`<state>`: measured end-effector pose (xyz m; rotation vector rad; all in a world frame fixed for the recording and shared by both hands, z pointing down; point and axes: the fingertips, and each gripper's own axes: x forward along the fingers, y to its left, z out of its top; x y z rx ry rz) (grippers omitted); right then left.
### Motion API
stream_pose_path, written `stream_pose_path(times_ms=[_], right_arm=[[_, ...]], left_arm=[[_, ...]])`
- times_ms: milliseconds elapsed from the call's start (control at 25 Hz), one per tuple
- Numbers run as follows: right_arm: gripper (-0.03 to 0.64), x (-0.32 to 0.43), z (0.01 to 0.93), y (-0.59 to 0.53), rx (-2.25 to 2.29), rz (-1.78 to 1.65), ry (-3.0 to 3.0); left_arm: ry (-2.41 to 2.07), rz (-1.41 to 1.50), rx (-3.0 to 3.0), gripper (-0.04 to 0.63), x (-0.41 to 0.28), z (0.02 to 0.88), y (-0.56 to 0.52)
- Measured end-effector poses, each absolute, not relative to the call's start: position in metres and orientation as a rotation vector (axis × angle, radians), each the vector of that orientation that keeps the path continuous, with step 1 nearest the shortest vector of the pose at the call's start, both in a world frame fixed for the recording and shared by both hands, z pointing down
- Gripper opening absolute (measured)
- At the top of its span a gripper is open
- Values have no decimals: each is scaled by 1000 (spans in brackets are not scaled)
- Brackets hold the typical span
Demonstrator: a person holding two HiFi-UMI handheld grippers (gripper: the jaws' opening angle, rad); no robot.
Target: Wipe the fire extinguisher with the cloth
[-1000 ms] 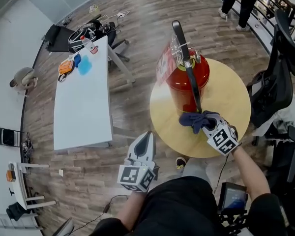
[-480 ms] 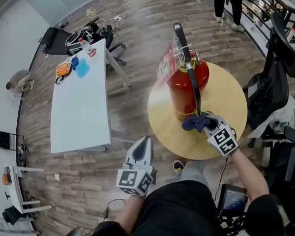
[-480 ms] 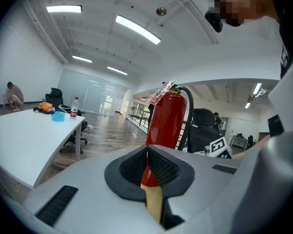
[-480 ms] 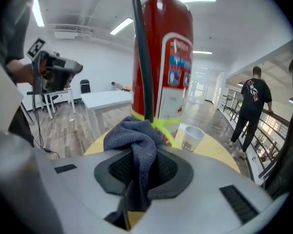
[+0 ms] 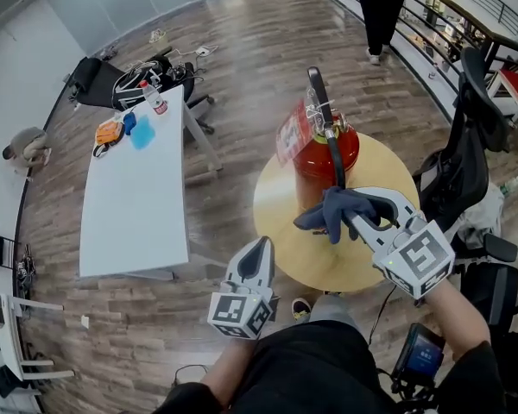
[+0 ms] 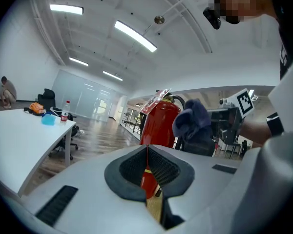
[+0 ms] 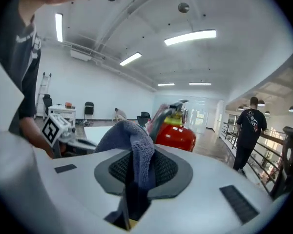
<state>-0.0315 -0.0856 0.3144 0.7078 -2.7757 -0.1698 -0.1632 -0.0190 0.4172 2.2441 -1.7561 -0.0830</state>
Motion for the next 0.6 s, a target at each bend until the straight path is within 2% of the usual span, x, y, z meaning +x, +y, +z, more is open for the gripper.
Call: stream_pose_path(times_ms=[120,360,600], right_arm=[[74,-32,280,-96,800,-168,-2824],[74,-38,274,-91,886,-323,-2711],[74,-20,381,-93,807,-199,-2600]], left_arm=[[-1750,-100,2252,23,-163,415,-20],[-1758,-134,2246,23,-164,410,-16],[-1774,-117,2222,23,-173,416,-7]])
